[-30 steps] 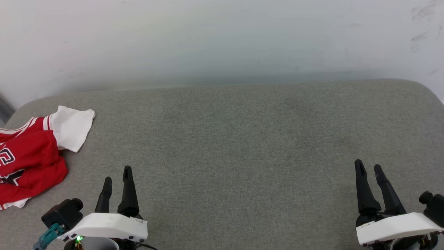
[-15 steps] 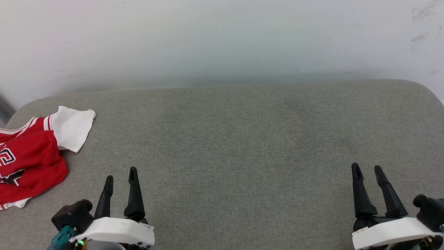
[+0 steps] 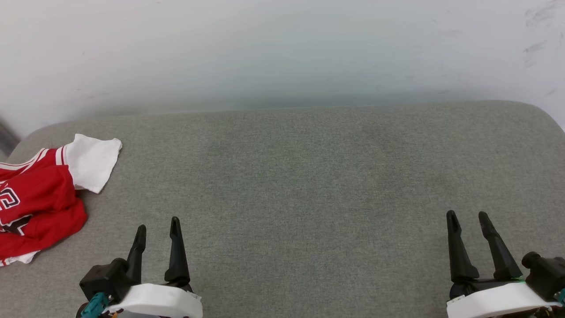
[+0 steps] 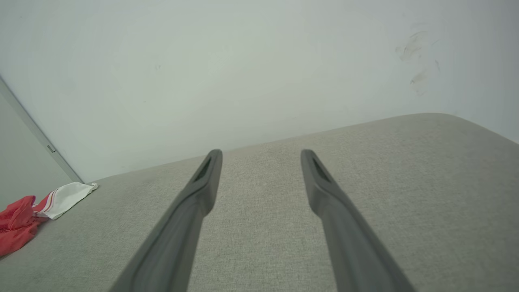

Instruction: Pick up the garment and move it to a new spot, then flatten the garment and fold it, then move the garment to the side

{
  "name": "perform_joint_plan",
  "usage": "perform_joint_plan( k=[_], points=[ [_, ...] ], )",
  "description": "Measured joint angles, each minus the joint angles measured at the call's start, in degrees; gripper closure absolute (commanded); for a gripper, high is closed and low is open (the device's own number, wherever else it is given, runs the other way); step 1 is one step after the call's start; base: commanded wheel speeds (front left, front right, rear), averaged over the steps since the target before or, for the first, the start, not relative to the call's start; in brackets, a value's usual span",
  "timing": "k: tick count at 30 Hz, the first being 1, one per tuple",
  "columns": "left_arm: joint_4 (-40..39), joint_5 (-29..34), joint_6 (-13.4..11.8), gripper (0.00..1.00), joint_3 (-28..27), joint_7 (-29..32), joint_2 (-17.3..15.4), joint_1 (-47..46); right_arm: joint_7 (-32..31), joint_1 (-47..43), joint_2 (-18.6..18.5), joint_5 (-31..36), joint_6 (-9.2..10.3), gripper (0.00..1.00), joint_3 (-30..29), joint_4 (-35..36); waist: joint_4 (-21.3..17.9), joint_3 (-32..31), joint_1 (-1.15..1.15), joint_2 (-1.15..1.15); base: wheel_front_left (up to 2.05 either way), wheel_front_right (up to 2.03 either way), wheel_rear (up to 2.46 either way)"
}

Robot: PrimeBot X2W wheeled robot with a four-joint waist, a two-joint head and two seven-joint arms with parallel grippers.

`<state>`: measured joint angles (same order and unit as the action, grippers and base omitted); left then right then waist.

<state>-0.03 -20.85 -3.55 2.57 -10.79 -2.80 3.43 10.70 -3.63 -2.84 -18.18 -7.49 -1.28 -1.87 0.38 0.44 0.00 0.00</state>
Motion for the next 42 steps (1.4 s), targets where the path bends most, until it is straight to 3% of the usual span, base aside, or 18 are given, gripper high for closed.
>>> perform_joint_plan(
  k=[26,42],
  points=[
    [-0.14,10.73,-0.55,0.00,0.67,-3.02,-0.02,1.73,3.11,-1.47,-0.01,7.66,-0.01,0.00,0.22,1.79,-0.18,0.08,0.00,0.00,0.00,0.00,0.00],
    [0.03,13.56,0.32,0.00,0.63,-4.27,-0.04,2.15,4.39,-2.35,-0.01,9.55,-0.01,0.00,0.36,2.02,-0.09,0.07,0.00,0.00,0.00,0.00,0.00]
  ],
)
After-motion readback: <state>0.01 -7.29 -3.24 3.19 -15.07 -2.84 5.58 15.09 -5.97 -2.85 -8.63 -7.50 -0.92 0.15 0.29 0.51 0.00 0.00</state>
